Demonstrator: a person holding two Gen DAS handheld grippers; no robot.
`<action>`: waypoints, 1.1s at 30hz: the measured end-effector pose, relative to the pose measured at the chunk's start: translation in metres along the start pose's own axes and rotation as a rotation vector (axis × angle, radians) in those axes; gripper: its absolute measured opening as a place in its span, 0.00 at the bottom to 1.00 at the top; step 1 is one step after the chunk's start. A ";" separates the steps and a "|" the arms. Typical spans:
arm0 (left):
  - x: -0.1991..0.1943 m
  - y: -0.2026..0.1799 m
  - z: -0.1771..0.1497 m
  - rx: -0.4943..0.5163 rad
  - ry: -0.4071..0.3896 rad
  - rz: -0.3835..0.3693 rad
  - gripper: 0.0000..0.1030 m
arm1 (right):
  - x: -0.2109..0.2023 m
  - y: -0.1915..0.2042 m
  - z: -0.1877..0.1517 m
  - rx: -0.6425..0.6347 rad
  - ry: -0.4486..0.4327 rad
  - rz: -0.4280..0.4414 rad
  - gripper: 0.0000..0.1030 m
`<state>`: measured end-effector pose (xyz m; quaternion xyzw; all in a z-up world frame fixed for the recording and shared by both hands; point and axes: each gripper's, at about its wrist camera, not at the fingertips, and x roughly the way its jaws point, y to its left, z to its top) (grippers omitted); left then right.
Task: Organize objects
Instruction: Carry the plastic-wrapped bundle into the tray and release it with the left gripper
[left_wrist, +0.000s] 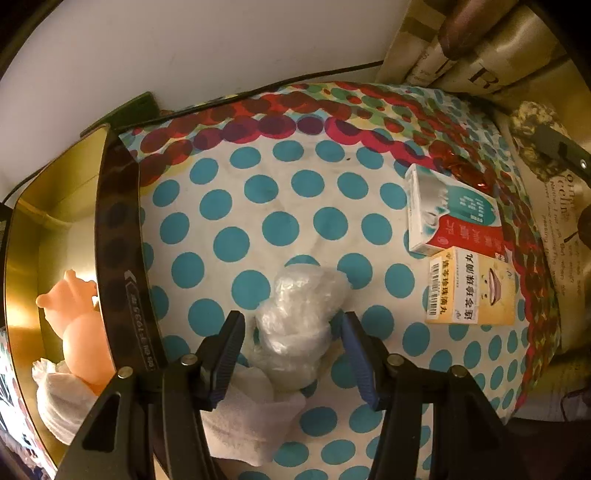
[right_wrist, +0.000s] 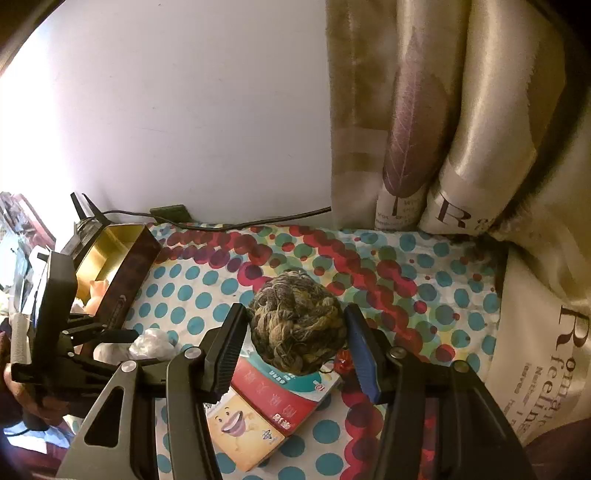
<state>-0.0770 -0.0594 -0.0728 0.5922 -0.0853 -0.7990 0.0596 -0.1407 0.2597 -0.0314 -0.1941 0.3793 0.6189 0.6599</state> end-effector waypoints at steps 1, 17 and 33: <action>0.001 0.000 -0.001 0.002 0.003 0.005 0.54 | 0.000 0.000 0.000 0.003 0.001 0.000 0.50; 0.007 -0.009 -0.005 0.045 0.004 0.026 0.44 | 0.000 0.006 -0.004 0.008 0.011 0.002 0.50; -0.040 -0.025 -0.005 0.062 -0.126 0.034 0.35 | -0.001 0.007 -0.001 0.017 0.019 -0.003 0.50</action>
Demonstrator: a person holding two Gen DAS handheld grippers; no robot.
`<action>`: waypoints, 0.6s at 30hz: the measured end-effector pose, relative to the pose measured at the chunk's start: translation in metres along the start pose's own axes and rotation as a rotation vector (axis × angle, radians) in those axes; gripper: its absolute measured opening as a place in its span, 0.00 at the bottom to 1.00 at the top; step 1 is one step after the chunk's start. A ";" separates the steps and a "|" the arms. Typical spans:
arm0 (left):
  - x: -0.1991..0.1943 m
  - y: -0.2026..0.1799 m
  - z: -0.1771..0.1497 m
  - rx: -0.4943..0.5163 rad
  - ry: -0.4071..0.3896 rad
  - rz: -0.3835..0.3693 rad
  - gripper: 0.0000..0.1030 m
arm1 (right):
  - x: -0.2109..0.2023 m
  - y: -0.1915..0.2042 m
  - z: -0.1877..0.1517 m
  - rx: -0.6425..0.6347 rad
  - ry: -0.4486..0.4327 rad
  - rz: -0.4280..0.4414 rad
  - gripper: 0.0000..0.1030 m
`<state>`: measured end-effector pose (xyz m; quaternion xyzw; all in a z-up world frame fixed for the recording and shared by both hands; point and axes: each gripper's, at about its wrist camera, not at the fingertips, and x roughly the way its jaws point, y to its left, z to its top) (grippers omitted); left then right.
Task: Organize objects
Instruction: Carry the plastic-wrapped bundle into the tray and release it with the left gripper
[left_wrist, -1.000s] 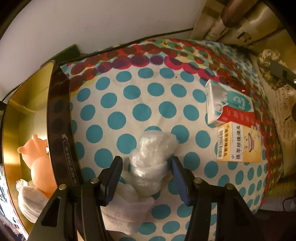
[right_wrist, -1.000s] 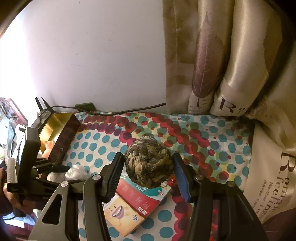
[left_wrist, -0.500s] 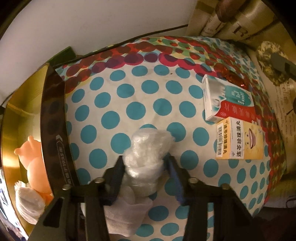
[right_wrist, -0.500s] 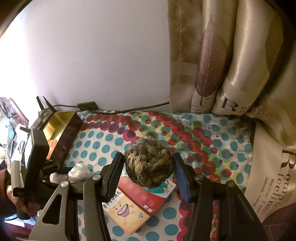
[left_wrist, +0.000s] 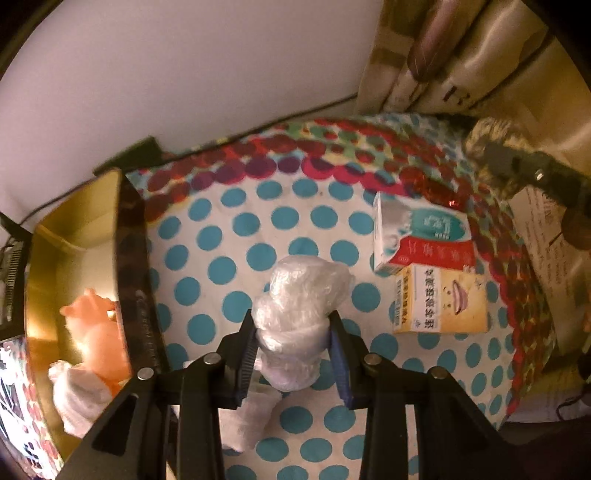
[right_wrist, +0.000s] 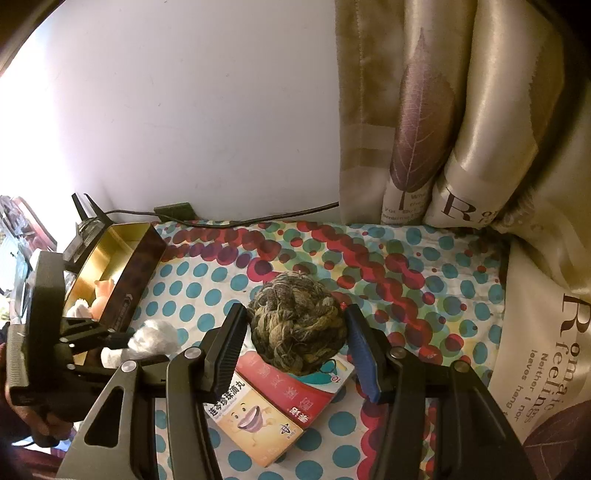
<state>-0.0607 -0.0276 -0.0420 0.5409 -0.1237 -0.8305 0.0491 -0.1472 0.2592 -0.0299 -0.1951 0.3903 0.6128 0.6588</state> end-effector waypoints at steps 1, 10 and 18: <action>-0.007 0.001 -0.001 -0.010 -0.013 0.006 0.35 | 0.000 0.000 0.000 0.000 -0.002 -0.001 0.50; -0.072 0.034 -0.024 -0.130 -0.119 0.097 0.35 | -0.004 0.005 0.008 -0.017 -0.003 -0.007 0.50; -0.106 0.112 -0.082 -0.373 -0.096 0.205 0.35 | -0.002 0.029 0.027 -0.082 -0.004 0.016 0.50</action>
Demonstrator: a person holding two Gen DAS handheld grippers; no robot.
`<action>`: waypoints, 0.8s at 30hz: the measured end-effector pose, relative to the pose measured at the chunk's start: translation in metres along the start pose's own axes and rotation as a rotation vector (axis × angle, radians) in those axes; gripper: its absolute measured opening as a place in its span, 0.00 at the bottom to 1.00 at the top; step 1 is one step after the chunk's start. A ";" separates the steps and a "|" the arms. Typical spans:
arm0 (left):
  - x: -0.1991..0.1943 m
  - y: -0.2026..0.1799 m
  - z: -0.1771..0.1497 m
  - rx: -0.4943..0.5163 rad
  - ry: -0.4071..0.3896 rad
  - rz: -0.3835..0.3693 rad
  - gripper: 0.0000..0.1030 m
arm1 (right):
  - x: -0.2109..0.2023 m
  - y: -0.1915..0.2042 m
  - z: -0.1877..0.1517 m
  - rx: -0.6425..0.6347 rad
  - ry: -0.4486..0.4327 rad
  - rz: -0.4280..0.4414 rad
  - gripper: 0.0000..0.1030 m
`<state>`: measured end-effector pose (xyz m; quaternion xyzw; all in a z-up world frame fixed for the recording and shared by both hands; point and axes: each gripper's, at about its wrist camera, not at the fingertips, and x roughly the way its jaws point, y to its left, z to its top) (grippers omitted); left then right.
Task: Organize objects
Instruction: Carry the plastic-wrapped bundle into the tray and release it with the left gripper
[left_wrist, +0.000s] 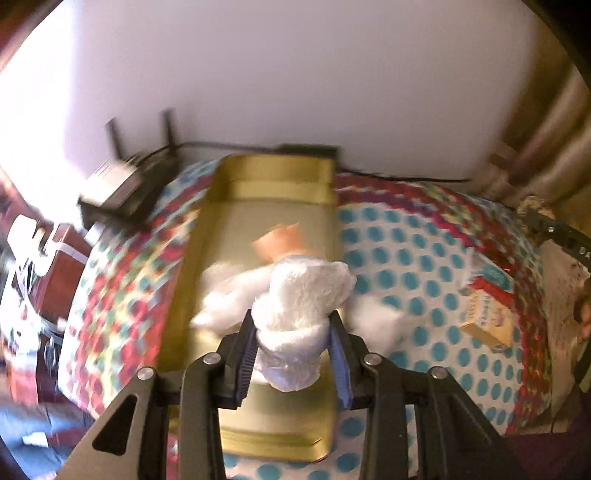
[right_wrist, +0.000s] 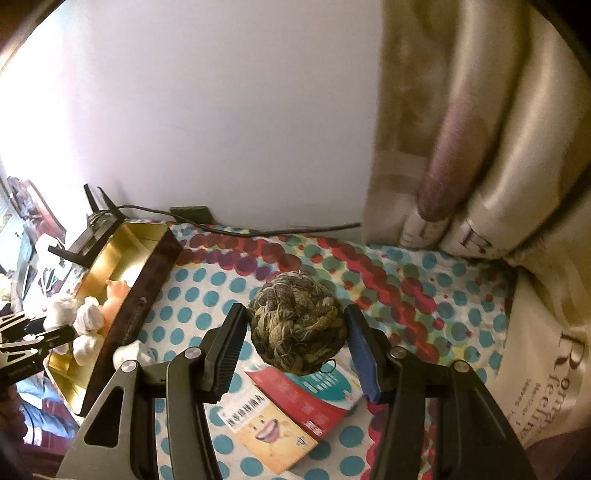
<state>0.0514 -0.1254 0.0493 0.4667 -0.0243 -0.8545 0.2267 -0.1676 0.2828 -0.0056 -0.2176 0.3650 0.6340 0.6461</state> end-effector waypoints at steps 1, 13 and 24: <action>0.000 0.011 -0.006 -0.025 0.009 0.025 0.35 | 0.001 0.004 0.002 -0.007 -0.003 0.005 0.50; 0.029 0.050 -0.044 -0.099 0.138 0.040 0.35 | 0.013 0.059 0.012 -0.098 0.004 0.082 0.50; 0.031 0.057 -0.043 -0.122 0.156 0.001 0.41 | 0.011 0.070 0.009 -0.088 0.005 0.091 0.50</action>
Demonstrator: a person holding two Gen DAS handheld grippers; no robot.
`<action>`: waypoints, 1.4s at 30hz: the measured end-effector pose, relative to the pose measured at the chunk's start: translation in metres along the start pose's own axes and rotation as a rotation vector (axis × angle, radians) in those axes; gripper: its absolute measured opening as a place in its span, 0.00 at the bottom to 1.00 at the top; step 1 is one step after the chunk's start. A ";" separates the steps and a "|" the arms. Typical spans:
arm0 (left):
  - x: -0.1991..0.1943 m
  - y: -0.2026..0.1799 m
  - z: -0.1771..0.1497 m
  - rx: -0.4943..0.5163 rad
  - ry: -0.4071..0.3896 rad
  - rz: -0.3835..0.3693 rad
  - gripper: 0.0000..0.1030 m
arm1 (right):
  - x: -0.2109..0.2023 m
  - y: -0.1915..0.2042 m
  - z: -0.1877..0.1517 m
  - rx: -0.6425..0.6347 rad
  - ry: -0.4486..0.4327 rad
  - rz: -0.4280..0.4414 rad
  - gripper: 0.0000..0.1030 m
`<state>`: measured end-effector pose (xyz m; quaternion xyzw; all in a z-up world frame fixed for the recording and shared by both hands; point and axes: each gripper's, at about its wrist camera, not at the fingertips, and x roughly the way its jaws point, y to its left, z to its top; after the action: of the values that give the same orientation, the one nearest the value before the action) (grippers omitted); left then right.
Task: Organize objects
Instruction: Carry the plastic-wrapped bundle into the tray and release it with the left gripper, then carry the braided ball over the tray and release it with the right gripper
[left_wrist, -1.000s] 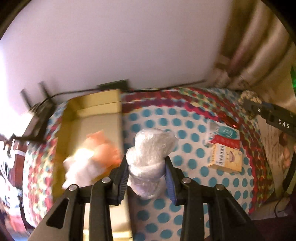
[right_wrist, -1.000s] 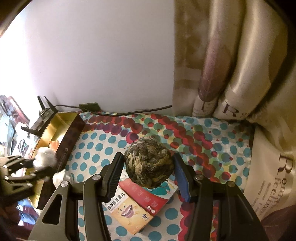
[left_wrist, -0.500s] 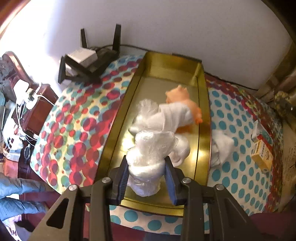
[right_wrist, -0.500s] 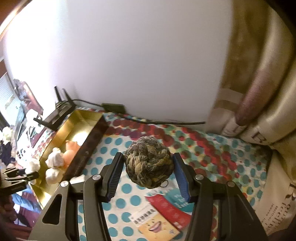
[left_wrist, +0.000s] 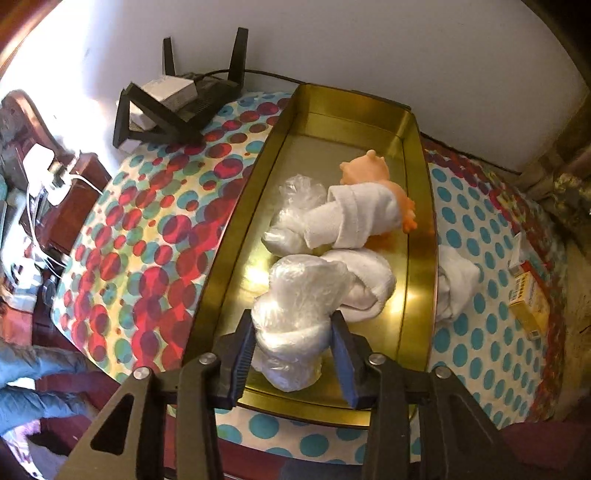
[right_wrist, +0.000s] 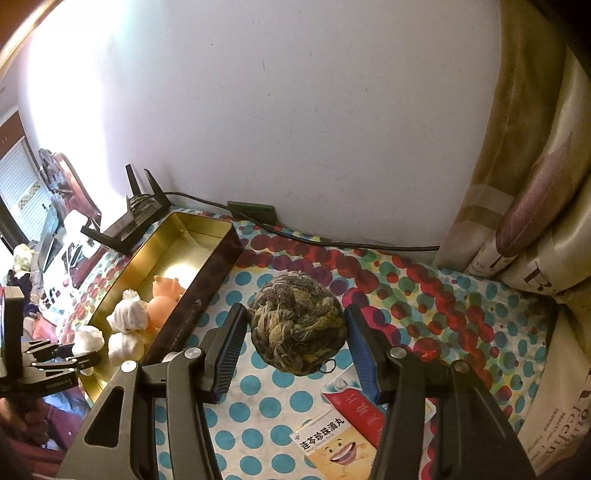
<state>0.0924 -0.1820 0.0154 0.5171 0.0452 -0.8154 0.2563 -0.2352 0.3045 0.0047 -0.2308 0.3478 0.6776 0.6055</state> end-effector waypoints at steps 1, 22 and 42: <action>-0.001 0.002 0.000 -0.014 0.001 -0.016 0.44 | 0.000 0.000 0.000 0.002 0.001 -0.001 0.50; -0.037 0.007 -0.007 -0.046 -0.079 0.056 0.50 | 0.042 0.083 0.034 -0.196 0.032 0.158 0.50; -0.092 0.034 -0.043 -0.207 -0.200 0.190 0.52 | 0.166 0.182 0.087 -0.431 0.186 0.208 0.50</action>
<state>0.1743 -0.1632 0.0817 0.4061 0.0542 -0.8259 0.3873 -0.4313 0.4747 -0.0252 -0.3791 0.2715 0.7706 0.4346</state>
